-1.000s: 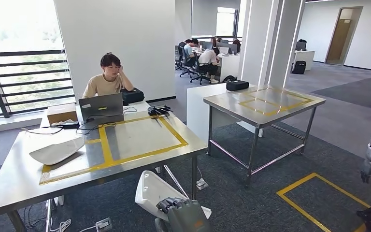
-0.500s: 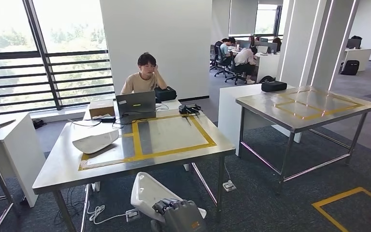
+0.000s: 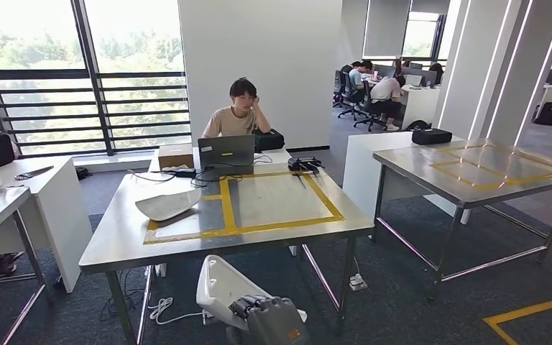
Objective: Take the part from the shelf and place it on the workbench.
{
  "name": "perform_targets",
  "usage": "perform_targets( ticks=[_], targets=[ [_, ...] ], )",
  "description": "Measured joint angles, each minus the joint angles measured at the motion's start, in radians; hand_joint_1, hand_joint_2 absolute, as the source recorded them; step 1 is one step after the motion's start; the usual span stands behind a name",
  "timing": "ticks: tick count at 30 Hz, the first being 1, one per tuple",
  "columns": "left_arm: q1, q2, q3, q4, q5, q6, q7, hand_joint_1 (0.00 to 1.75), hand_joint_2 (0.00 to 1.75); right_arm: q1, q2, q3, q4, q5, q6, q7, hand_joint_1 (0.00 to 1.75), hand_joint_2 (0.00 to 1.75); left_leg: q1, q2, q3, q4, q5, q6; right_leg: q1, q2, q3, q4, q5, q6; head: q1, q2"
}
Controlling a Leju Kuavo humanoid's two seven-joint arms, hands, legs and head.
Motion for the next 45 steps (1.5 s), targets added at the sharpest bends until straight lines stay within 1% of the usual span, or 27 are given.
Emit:
perform_targets(
  ticks=[1, 2, 3, 5, 8, 11, 20, 22, 24, 25, 26, 28, 29, 30, 31, 32, 33, 34, 35, 36, 38, 40, 41, 42, 43, 44, 45],
  targets=[
    [0.0, -0.001, 0.0, 0.0, 0.0, 0.0, -0.001, 0.0, 1.75, -0.001, 0.0, 0.0, 0.0, 0.001, -0.001, 0.001, 1.75, 1.75, -0.001, -0.003, -0.002, 0.0, 0.002, -0.005, 0.002, 0.003, 0.02, -0.045, 0.012, -0.004, 0.0, 0.0],
    [0.0, -0.001, 0.0, 0.0, -0.001, 0.0, -0.001, 0.0, 1.75, 0.0, 0.0, 0.0, 0.0, 0.002, -0.003, 0.003, 1.75, 1.75, -0.003, -0.004, -0.004, 0.001, 0.0, -0.007, 0.002, 0.004, 0.029, -0.067, 0.015, -0.004, 0.0, 0.0],
    [0.0, 0.0, 0.0, 0.0, -0.001, 0.0, -0.001, 0.0, 1.75, 0.001, 0.0, 0.0, 0.0, 0.002, -0.004, 0.004, 1.75, 1.75, -0.004, -0.005, -0.005, 0.002, 0.0, -0.007, 0.003, 0.004, 0.028, -0.071, 0.016, -0.003, -0.001, 0.0],
    [0.0, 0.001, 0.0, 0.0, -0.002, -0.001, -0.001, 0.0, 1.75, 0.002, 0.0, 0.0, 0.0, 0.003, -0.005, 0.005, 1.75, 1.75, -0.004, -0.003, -0.005, -0.001, 0.001, -0.007, 0.003, 0.004, 0.027, -0.072, 0.019, -0.003, -0.002, 0.0],
    [0.0, -0.001, 0.0, 0.0, -0.002, -0.002, -0.001, 0.0, 1.75, 0.002, 0.0, 0.0, 0.0, 0.003, -0.006, 0.004, 1.75, 1.75, -0.003, -0.003, -0.001, -0.01, 0.01, -0.019, 0.005, 0.004, 0.025, -0.072, 0.021, -0.011, -0.003, 0.0],
    [0.0, 0.0, 0.0, 0.0, -0.002, -0.002, -0.001, 0.0, 1.75, 0.002, 0.0, 0.0, 0.0, 0.003, -0.006, 0.004, 1.75, 1.75, -0.002, -0.003, 0.0, -0.015, 0.014, -0.025, 0.006, 0.004, 0.023, -0.071, 0.022, -0.014, -0.004, 0.0],
    [-0.001, 0.0, 0.0, 0.0, -0.002, -0.003, -0.001, 0.0, 1.75, 0.0, 0.0, 0.0, 0.003, 0.002, -0.002, 0.0, 1.75, 1.75, -0.002, -0.003, -0.001, -0.015, 0.014, -0.027, 0.006, 0.004, 0.023, -0.071, 0.021, -0.016, -0.004, 0.0],
    [-0.002, 0.001, 0.0, -0.001, -0.003, -0.004, -0.001, 0.0, 1.75, -0.002, 0.0, 0.0, 0.004, 0.002, -0.001, -0.001, 1.75, 1.75, -0.004, -0.003, -0.003, -0.016, 0.01, -0.017, 0.003, 0.003, 0.026, -0.078, 0.023, -0.011, -0.004, 0.0],
    [-0.003, 0.001, 0.0, -0.001, -0.004, -0.006, -0.001, 0.0, 1.75, -0.004, 0.002, 0.0, 0.004, 0.002, 0.0, -0.002, 1.75, 1.75, 0.001, -0.002, 0.01, -0.039, 0.016, -0.003, 0.003, 0.002, 0.03, -0.083, 0.023, -0.002, -0.005, 0.0],
    [-0.004, 0.0, 0.0, -0.001, -0.004, -0.008, -0.001, 0.0, 1.75, -0.007, 0.003, 0.0, 0.004, 0.001, 0.0, -0.003, 1.75, 1.75, 0.005, -0.001, 0.02, -0.054, 0.023, 0.0, 0.004, 0.003, 0.025, -0.07, 0.013, 0.002, -0.005, 0.0],
    [-0.005, -0.001, 0.0, -0.001, -0.004, -0.008, -0.001, 0.0, 1.75, -0.011, 0.003, 0.0, 0.005, 0.001, 0.001, -0.004, 1.75, 1.75, 0.01, 0.0, 0.03, -0.067, 0.03, 0.002, 0.004, 0.003, 0.01, -0.036, -0.007, 0.006, -0.004, 0.0],
    [-0.006, -0.001, 0.0, -0.001, -0.004, -0.009, -0.001, 0.0, 1.75, -0.015, 0.002, 0.001, 0.006, 0.001, 0.002, -0.004, 1.75, 1.75, 0.014, 0.002, 0.034, -0.073, 0.033, 0.001, -0.005, 0.004, -0.052, 0.086, -0.068, 0.017, 0.0, 0.0],
    [-0.006, -0.001, 0.001, -0.001, -0.004, -0.009, -0.001, 0.0, 1.75, -0.014, 0.002, 0.001, 0.007, 0.001, 0.002, -0.004, 1.75, 1.75, 0.015, 0.001, 0.032, -0.071, 0.031, -0.002, -0.01, 0.004, -0.083, 0.144, -0.089, 0.022, 0.0, 0.0],
    [-0.006, -0.001, 0.001, -0.001, -0.004, -0.008, -0.001, 0.0, 1.75, -0.012, 0.001, 0.001, 0.008, 0.001, 0.003, -0.004, 1.75, 1.75, 0.018, 0.001, 0.031, -0.067, 0.029, -0.005, -0.015, 0.004, -0.101, 0.175, -0.093, 0.027, 0.001, 0.0],
    [-0.005, -0.002, 0.001, -0.001, -0.004, -0.008, -0.001, 0.0, 1.75, -0.011, 0.001, 0.001, 0.009, 0.001, 0.003, -0.004, 1.75, 1.75, 0.022, 0.0, 0.03, -0.062, 0.026, -0.011, -0.02, 0.003, -0.099, 0.167, -0.076, 0.033, 0.001, 0.0],
    [-0.005, -0.002, 0.001, 0.0, -0.004, -0.008, -0.001, 0.0, 1.75, -0.011, 0.001, 0.001, 0.01, 0.001, 0.003, -0.004, 1.75, 1.75, 0.027, -0.002, 0.029, -0.055, 0.021, -0.018, -0.026, 0.003, -0.075, 0.116, -0.043, 0.039, 0.001, 0.0],
    [-0.005, -0.003, 0.001, 0.0, -0.004, -0.008, -0.001, 0.0, 1.75, -0.012, 0.001, 0.001, 0.01, 0.001, 0.004, -0.004, 1.75, 1.75, 0.032, -0.003, 0.027, -0.044, 0.014, -0.028, -0.032, 0.003, -0.041, 0.047, -0.012, 0.047, 0.002, 0.0],
    [-0.006, -0.002, 0.001, -0.001, -0.004, -0.008, -0.001, 0.0, 1.75, -0.013, 0.001, 0.002, 0.01, 0.001, 0.004, -0.004, 1.75, 1.75, 0.034, -0.005, 0.024, -0.032, 0.006, -0.039, -0.034, 0.006, -0.012, -0.012, 0.009, 0.048, 0.002, 0.0],
    [-0.006, -0.001, 0.002, -0.001, -0.005, -0.008, -0.001, 0.0, 1.75, -0.014, 0.001, 0.002, 0.01, 0.001, 0.004, -0.004, 1.75, 1.75, 0.034, -0.007, 0.021, -0.023, -0.002, -0.05, -0.034, 0.008, 0.007, -0.05, 0.02, 0.043, 0.002, 0.0],
    [-0.006, 0.0, 0.002, -0.001, -0.005, -0.008, -0.001, 0.0, 1.75, -0.014, 0.001, 0.002, 0.01, 0.0, 0.004, -0.004, 1.75, 1.75, 0.033, -0.008, 0.018, -0.018, -0.007, -0.058, -0.033, 0.01, 0.012, -0.06, 0.018, 0.034, 0.002, 0.0],
    [-0.006, -0.001, 0.002, -0.001, -0.005, -0.008, -0.001, 0.0, 1.75, -0.014, 0.001, 0.003, 0.011, 0.0, 0.005, -0.003, 1.75, 1.75, 0.035, -0.01, 0.019, -0.021, -0.011, -0.071, -0.029, 0.011, 0.011, -0.051, 0.013, 0.007, -0.001, 0.0],
    [-0.007, -0.002, 0.002, -0.001, -0.005, -0.008, -0.001, 0.0, 1.75, -0.015, 0.002, 0.003, 0.01, 0.0, 0.006, -0.003, 1.75, 1.75, 0.037, -0.001, 0.015, -0.001, -0.022, -0.077, -0.028, 0.008, 0.018, -0.051, 0.01, -0.01, -0.005, 0.0],
    [-0.007, -0.003, 0.002, -0.001, -0.006, -0.008, -0.001, 0.0, 1.75, -0.016, 0.002, 0.003, 0.01, 0.0, 0.006, -0.003, 1.75, 1.75, 0.036, 0.006, -0.003, 0.036, -0.04, -0.077, -0.027, 0.007, 0.023, -0.052, 0.009, -0.017, -0.007, 0.0],
    [-0.008, -0.003, 0.002, -0.002, -0.007, -0.008, -0.001, 0.0, 1.75, -0.016, 0.002, 0.003, 0.01, -0.001, 0.007, -0.003, 1.75, 1.75, 0.032, 0.013, -0.03, 0.094, -0.065, -0.073, -0.025, 0.004, 0.026, -0.052, 0.006, -0.023, -0.008, 0.0],
    [-0.008, -0.003, 0.002, -0.002, -0.007, -0.008, -0.001, 0.0, 1.75, -0.015, 0.002, 0.003, 0.011, -0.001, 0.007, -0.004, 1.75, 1.75, 0.028, 0.016, -0.069, 0.165, -0.093, -0.07, -0.022, 0.003, 0.029, -0.052, 0.003, -0.028, -0.01, 0.0],
    [-0.007, -0.003, 0.002, -0.002, -0.008, -0.008, -0.001, 0.0, 1.75, -0.015, 0.001, 0.003, 0.012, -0.003, 0.008, -0.004, 1.75, 1.75, 0.024, 0.017, -0.108, 0.23, -0.113, -0.066, -0.018, 0.001, 0.031, -0.052, -0.001, -0.033, -0.011, 0.0],
    [-0.006, -0.003, 0.002, -0.002, -0.009, -0.008, 0.0, 0.0, 1.75, -0.014, 0.001, 0.003, 0.012, -0.004, 0.009, -0.004, 1.75, 1.75, 0.02, 0.017, -0.136, 0.27, -0.117, -0.061, -0.014, 0.0, 0.035, -0.052, -0.006, -0.036, -0.011, 0.0]
  ],
)
